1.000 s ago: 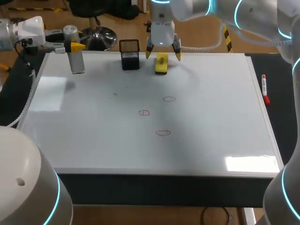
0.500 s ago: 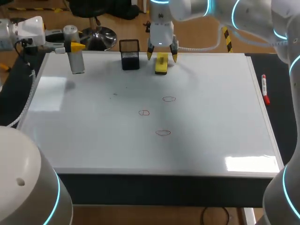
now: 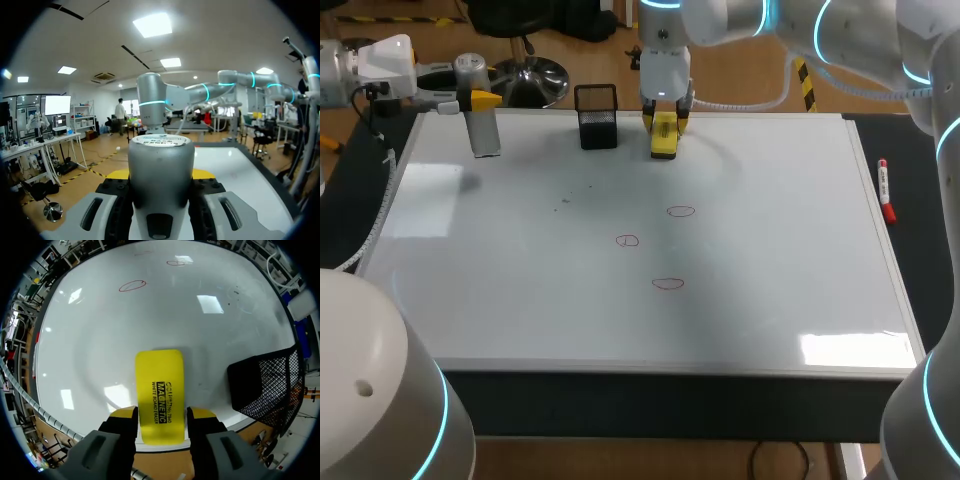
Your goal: Pick up the inspection probe, press it on each red-marked spot on the whiteboard one by one, put down the probe, pick up the eraser, and wipe off all the red marks.
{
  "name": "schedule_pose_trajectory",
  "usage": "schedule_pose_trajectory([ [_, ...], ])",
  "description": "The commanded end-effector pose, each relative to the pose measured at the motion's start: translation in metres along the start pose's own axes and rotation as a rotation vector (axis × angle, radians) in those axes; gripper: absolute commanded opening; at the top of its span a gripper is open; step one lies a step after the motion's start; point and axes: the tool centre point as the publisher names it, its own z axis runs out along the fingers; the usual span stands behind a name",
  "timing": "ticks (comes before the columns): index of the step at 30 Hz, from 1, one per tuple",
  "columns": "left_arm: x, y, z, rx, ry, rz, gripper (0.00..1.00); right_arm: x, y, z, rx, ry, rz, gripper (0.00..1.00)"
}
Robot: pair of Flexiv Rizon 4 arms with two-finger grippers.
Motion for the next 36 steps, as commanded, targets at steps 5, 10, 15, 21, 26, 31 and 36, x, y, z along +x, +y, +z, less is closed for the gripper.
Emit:
schedule_pose_trajectory([
  [5,0.0,-0.001,0.0,0.0,-0.002,0.001,0.0,0.001,0.001,-0.001,-0.001,0.006,0.004,0.29],
  [10,0.0,-0.001,0.0,0.0,-0.002,0.001,0.0,0.002,0.002,-0.005,0.003,0.003,0.011,0.0],
  [15,0.0,-0.001,0.0,0.0,-0.002,0.001,0.0,0.002,0.004,-0.016,-0.004,-0.014,0.029,0.0],
  [21,0.0,-0.001,0.0,0.0,-0.002,0.001,0.0,0.007,0.004,-0.032,-0.023,-0.02,0.075,0.0],
  [26,0.0,-0.001,0.0,0.0,-0.002,0.001,0.0,0.021,0.004,-0.043,-0.024,-0.008,0.106,0.0],
  [31,0.0,-0.001,0.0,0.0,-0.002,0.001,0.0,0.042,0.003,-0.062,0.0,-0.019,0.185,0.0],
  [36,0.0,-0.001,0.0,0.0,-0.002,0.001,0.0,0.074,-0.002,-0.074,0.031,-0.042,0.3,0.0],
])
